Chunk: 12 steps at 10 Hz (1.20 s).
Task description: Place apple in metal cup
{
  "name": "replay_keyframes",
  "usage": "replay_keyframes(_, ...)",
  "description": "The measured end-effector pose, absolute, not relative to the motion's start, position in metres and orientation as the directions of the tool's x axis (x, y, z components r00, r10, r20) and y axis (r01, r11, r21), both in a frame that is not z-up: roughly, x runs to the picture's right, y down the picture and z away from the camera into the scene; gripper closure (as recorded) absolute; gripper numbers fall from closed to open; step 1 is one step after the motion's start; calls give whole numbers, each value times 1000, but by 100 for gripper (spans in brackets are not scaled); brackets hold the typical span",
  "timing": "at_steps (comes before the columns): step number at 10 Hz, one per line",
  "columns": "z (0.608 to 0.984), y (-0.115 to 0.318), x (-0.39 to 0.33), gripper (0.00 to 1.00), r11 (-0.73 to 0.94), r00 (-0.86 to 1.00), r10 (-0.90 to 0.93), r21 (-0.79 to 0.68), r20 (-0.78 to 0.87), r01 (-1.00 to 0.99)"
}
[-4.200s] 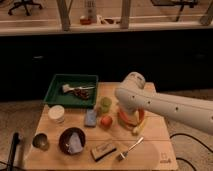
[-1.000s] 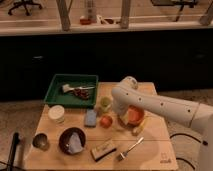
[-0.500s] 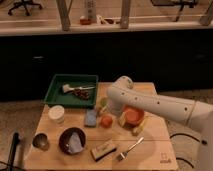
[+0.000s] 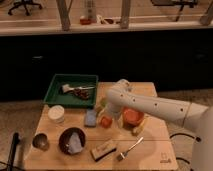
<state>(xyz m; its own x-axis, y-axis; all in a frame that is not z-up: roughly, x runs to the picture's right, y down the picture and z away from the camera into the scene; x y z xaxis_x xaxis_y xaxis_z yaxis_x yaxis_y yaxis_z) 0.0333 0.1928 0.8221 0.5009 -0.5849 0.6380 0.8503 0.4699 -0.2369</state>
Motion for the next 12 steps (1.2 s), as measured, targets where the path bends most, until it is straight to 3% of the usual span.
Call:
replay_keyframes(3,832,202,32,34,479,483,-596,-199,641,855)
replay_keyframes(9,831,199,27,96,470,434,-627,-129,647,873)
replay_keyframes(12,818,190,17,100,425,363,-646,-78,672,902)
